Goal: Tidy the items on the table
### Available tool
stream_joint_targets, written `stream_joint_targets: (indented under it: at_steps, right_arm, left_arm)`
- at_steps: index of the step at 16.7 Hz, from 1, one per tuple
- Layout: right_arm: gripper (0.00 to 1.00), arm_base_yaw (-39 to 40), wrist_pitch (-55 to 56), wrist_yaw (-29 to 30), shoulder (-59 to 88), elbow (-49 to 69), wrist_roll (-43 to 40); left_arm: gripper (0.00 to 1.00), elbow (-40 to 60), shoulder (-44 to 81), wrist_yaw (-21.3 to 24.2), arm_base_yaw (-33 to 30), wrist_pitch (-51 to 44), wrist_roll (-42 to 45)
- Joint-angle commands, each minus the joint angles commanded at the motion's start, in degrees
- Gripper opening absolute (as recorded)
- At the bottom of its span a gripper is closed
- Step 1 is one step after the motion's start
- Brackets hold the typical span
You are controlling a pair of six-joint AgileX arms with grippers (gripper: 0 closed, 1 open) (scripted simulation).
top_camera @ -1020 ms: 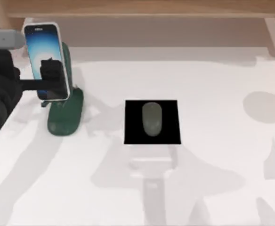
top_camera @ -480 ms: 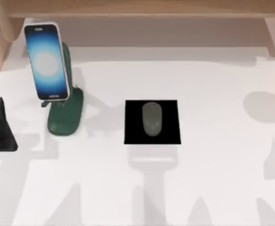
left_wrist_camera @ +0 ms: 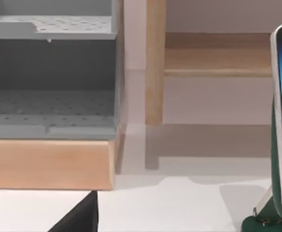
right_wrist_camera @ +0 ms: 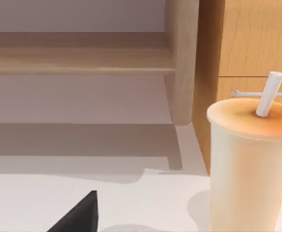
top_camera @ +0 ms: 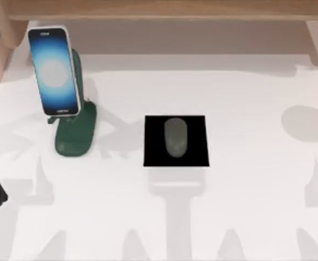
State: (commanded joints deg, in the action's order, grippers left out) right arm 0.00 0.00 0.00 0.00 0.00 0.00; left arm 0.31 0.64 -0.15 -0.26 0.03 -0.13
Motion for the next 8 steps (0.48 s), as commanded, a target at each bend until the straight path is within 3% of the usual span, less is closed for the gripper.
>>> stream_joint_targets:
  at_steps: [8]
  right_arm:
    - [1.00, -0.80, 1.75, -0.09, 1.72, -0.12, -0.51]
  left_arm:
    - [1.00, -0.31, -0.64, 0.15, 0.26, -0.03, 0.13]
